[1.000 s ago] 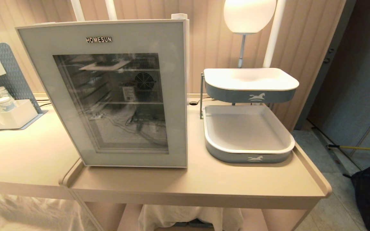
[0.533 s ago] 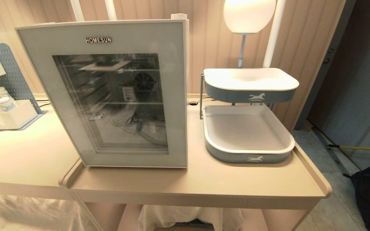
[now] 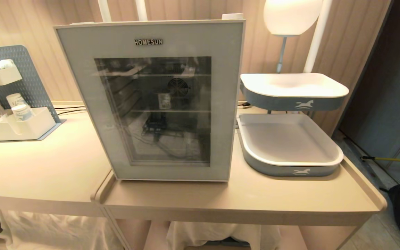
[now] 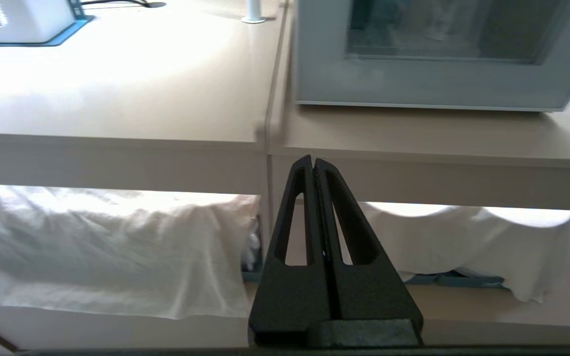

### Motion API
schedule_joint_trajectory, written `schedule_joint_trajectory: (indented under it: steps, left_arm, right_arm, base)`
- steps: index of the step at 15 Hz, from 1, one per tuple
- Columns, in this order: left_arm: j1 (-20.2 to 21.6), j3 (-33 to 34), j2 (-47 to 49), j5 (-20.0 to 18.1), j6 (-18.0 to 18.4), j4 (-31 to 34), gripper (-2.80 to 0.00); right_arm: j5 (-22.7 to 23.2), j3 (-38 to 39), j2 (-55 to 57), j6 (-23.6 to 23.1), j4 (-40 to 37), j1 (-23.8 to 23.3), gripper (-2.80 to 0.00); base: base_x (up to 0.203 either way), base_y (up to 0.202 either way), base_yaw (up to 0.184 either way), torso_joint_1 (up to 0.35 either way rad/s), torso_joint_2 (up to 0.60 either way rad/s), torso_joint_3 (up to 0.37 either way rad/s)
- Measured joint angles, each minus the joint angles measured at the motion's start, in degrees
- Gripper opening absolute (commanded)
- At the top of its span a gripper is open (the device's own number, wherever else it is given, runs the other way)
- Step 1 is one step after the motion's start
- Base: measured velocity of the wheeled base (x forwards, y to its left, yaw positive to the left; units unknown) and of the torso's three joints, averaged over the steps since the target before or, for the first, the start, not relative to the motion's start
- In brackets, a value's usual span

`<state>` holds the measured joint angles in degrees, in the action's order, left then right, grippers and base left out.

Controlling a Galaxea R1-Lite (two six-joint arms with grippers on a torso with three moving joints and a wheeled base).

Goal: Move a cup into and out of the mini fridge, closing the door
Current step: Open the freezer door

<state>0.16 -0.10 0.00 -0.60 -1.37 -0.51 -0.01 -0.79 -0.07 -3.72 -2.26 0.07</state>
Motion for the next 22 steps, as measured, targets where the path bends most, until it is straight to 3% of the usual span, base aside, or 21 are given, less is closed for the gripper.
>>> schedule_joint_trajectory:
  steps: [12,22]
  left_arm:
    - [0.0,0.0,0.0,0.0,0.0,0.0,-2.8]
    - [0.0,-1.7,0.2,0.4,1.4,2.3,-2.8]
  right_arm:
    - [0.0,0.0,0.0,0.0,0.1,0.0,-2.8]
    - [0.0,0.0,0.0,0.0,-0.2,0.0,-2.8]
  base:
    - [0.0,0.187,0.001,0.002,0.0,0.002]
    - [0.0,0.009,0.0,0.0,0.0,0.0]
